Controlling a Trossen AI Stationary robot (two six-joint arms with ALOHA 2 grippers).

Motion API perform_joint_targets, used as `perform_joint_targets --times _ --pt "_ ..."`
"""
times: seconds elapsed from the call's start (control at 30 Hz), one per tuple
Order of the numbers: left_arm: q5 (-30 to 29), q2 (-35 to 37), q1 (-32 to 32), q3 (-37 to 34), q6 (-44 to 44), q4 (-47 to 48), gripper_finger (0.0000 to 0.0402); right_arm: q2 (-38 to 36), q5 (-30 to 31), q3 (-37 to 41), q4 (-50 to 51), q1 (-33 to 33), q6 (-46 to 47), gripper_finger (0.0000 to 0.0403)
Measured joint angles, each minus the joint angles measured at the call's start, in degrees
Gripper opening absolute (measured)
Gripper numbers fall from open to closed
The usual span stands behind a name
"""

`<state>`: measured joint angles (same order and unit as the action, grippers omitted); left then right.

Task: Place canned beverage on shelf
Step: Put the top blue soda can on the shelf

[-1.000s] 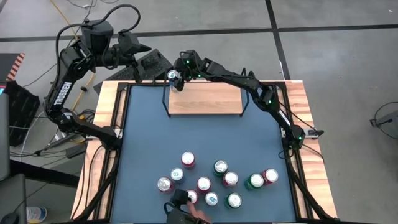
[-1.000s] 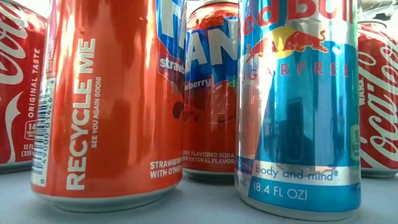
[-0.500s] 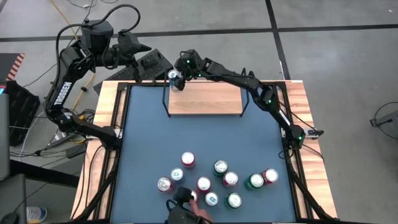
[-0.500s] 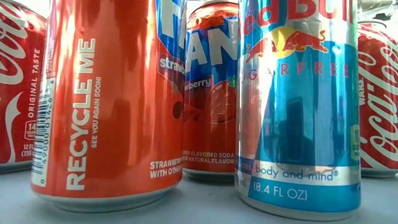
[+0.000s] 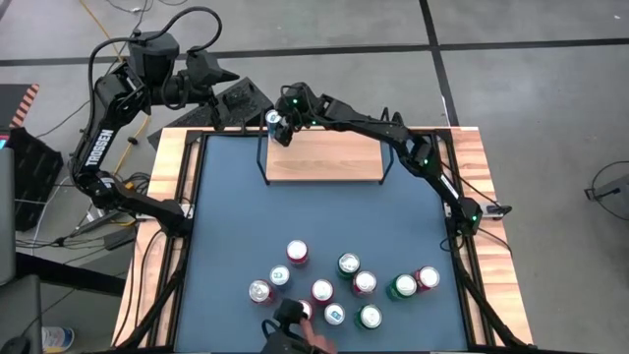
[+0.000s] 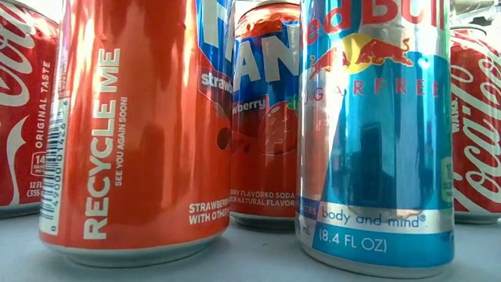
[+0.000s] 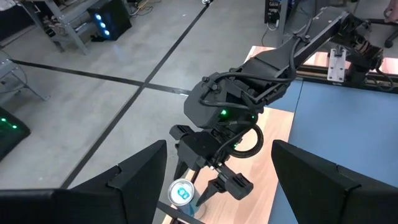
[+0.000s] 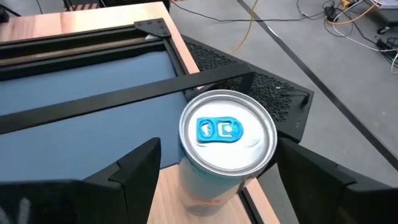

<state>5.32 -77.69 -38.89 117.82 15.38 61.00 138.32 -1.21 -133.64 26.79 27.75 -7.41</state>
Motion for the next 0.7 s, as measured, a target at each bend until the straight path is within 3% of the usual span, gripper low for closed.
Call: perform_joint_targets --times 0.3,0.7 --pt "0.0 0.0 0.0 0.0 -0.1 0.0 0.0277 0.0 0.0 0.0 -0.1 0.0 0.0 0.0264" --pt "0.0 0.0 0.0 0.0 -0.2 0.2 0.0277 0.0 0.7 0.0 0.1 0.0 1.1 0.0174"
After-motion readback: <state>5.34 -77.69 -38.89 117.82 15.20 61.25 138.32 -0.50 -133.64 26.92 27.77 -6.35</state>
